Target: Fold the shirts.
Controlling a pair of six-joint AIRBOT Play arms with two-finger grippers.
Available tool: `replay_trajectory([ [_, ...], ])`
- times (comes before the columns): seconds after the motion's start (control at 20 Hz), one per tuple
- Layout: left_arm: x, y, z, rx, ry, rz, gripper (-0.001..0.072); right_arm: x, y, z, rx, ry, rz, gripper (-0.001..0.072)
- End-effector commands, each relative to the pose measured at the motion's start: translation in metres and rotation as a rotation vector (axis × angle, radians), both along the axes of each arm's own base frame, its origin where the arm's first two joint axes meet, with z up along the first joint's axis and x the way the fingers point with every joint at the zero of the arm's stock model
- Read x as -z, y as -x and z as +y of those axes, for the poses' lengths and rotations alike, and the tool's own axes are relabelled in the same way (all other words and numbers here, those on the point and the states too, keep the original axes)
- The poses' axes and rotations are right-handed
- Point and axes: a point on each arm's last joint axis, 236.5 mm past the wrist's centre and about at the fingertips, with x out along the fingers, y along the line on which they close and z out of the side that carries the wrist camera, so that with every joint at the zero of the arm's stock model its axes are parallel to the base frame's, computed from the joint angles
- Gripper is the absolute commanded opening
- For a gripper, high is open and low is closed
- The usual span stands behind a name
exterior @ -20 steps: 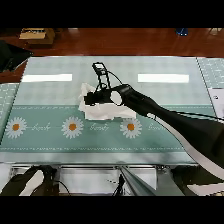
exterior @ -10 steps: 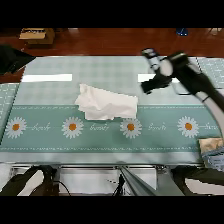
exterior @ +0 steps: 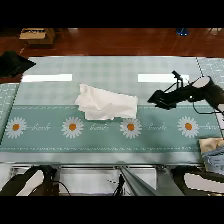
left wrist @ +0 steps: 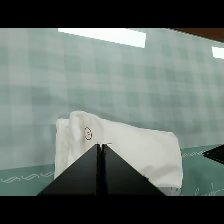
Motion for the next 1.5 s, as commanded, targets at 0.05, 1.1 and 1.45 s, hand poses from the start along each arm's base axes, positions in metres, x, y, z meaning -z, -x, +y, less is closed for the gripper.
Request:
replay_trajectory([
  [0.05,0.012,-0.001,0.001,0.007,0.003,0.045,0.0018,0.004,-0.019,0.071,0.057,-0.103,-0.114,0.061],
  [1.1,0.055,-0.016,0.009,0.011,0.004,0.157,0.0018,-0.241,0.058,-0.117,0.09,0.37,-0.421,0.0042],
  [1.45,0.109,-0.033,0.014,0.027,0.028,0.281,0.0019,-0.261,0.179,-0.26,0.596,0.683,-0.183,0.0041],
])
